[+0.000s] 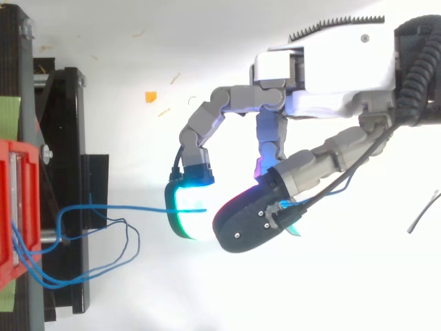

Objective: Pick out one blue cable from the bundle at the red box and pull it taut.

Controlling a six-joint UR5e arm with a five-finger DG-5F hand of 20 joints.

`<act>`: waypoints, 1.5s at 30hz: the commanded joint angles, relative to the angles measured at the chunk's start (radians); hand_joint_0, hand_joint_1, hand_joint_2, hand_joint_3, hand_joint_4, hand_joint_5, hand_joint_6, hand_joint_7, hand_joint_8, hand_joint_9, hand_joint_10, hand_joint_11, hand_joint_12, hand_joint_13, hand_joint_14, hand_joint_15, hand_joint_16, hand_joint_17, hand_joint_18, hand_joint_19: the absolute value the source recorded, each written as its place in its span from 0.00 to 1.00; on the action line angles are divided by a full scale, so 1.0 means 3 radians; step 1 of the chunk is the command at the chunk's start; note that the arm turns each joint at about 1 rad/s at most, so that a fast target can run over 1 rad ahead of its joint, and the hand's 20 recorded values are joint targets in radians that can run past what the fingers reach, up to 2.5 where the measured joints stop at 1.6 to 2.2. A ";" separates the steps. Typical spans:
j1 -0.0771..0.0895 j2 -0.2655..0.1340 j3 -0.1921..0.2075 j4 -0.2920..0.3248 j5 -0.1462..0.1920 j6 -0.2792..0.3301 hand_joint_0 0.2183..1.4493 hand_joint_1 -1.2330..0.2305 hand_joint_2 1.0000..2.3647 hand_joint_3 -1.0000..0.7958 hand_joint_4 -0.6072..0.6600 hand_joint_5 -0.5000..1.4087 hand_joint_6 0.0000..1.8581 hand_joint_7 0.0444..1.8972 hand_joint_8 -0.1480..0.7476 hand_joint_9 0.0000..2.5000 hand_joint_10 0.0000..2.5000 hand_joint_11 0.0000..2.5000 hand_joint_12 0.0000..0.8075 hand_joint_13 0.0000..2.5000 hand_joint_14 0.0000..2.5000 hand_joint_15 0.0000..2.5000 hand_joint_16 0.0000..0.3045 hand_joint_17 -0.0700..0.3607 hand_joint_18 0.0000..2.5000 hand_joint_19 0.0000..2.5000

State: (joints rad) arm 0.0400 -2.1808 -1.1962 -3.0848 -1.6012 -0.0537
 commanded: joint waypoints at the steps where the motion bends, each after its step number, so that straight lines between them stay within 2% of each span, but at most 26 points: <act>1: 0.0000 -0.0002 -0.0001 0.0000 -0.0001 0.0000 0.30 0.28 0.00 0.55 0.29 0.25 0.49 0.45 0.43 0.63 0.01 0.25 0.47 0.54 0.01 0.27 0.25 0.56 0.53 0.29; 45: 0.0000 -0.0002 -0.0001 0.0000 0.0004 0.0000 0.29 0.29 0.00 0.55 0.30 0.25 0.49 0.42 0.43 0.62 0.01 0.25 0.47 0.54 0.01 0.27 0.24 0.55 0.54 0.30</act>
State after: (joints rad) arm 0.0399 -2.1807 -1.1963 -3.0848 -1.6000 -0.0537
